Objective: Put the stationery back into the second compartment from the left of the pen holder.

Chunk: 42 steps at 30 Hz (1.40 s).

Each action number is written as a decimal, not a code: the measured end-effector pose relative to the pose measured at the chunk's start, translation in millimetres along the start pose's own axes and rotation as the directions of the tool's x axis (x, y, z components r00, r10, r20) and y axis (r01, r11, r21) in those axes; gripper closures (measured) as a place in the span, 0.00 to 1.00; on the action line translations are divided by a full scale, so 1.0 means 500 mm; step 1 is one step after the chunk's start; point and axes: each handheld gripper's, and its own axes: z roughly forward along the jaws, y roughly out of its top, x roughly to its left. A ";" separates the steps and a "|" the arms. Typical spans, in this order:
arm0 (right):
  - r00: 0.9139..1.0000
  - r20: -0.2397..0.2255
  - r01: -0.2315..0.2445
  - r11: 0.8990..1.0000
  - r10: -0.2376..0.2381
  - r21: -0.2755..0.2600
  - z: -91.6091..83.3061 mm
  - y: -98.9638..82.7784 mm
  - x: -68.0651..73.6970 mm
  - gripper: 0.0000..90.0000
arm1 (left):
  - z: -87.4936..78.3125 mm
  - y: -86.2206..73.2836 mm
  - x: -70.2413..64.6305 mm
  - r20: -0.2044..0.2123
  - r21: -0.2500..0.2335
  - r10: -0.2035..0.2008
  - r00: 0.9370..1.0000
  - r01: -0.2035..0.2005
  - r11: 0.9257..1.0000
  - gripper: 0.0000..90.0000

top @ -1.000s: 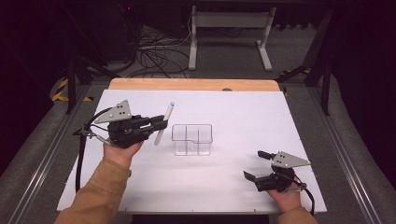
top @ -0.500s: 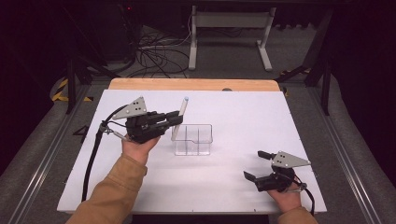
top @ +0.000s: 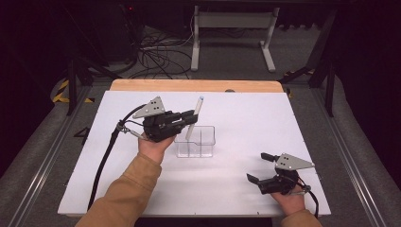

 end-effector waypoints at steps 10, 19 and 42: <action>1.000 -0.002 0.000 1.000 0.000 0.000 0.000 0.000 0.000 0.05 | 0.032 -0.012 0.007 -0.019 -0.001 -0.017 1.000 0.017 1.000 0.87; 1.000 -0.003 0.002 1.000 -0.002 -0.001 0.000 0.000 0.000 0.05 | 0.038 -0.020 0.009 -0.036 0.015 0.007 0.999 -0.006 1.000 0.86; 1.000 -0.006 0.003 1.000 -0.003 -0.002 0.000 0.001 0.000 0.05 | 0.051 -0.068 0.026 -0.059 0.046 -0.012 0.998 0.015 0.999 0.86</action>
